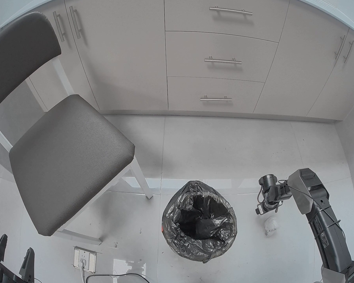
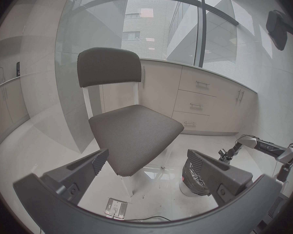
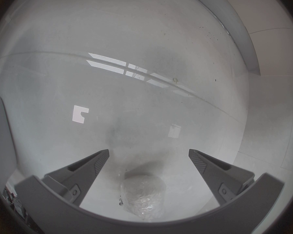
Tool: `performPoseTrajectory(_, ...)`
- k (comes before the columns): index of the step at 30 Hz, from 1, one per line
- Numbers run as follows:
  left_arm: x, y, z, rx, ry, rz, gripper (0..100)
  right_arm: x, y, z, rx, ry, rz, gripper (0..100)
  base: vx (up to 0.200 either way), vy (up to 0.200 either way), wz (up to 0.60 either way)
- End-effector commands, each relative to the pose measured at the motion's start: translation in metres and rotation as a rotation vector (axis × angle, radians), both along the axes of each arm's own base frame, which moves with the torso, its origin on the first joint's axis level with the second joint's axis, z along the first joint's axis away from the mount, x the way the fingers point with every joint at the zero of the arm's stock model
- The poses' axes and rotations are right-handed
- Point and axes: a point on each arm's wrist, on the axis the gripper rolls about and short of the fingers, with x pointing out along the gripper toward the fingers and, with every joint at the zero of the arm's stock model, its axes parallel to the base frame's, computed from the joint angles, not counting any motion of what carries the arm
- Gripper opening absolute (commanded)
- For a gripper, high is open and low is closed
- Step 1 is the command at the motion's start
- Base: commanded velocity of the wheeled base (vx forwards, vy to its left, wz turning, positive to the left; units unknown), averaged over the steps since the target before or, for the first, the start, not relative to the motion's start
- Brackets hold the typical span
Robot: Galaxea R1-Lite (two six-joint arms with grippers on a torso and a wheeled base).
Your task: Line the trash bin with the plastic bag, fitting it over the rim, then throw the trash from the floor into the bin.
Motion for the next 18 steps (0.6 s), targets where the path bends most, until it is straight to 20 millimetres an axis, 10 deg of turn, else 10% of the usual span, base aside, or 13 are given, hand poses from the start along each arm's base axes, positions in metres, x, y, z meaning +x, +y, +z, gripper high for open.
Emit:
performPoseTrajectory(1, -0.0014, 0.0000, -0.0004, -0.001, -0.016, 0.000, 100, -0.0001, -0.0010, 0.0002, 0.002, 0.002, 0.000, 100, 0.000, 0.000, 0.00)
performPoseTrajectory(18, -0.0012, 0.0000, -0.0005, -0.012, -0.018, 0.001, 100, -0.0065, 0.0007, -0.0026, 0.030, 0.058, -0.020, 100, 0.000, 0.000, 0.00)
